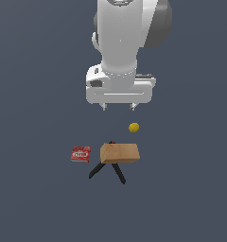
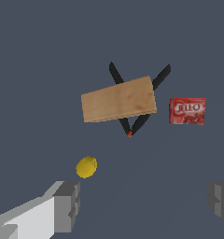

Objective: Pick up a designated object from a clutter of objects.

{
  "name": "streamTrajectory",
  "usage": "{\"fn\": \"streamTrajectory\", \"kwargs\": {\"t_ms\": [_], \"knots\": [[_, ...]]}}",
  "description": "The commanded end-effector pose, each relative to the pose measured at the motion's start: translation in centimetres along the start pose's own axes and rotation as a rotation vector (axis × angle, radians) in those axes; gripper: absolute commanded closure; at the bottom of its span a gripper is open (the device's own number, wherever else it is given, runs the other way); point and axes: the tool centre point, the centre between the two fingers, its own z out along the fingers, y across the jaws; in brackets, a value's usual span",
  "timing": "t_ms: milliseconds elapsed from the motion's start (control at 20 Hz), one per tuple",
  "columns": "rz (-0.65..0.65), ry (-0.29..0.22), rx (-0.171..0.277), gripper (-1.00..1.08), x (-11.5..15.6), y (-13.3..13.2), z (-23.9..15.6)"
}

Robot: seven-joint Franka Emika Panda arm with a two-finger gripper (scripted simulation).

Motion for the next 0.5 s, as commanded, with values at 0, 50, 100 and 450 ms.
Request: {"fn": "streamTrajectory", "kwargs": {"t_ms": [0, 50, 100, 450], "knots": [[0.0, 0.0, 0.0, -0.92, 0.0, 0.0, 0.0], [0.001, -0.001, 0.0, -0.92, 0.0, 0.0, 0.0], [0.003, -0.004, 0.002, -0.92, -0.1, 0.0, 0.1], [0.043, -0.047, 0.023, -0.92, -1.1, 0.2, 0.9]]}}
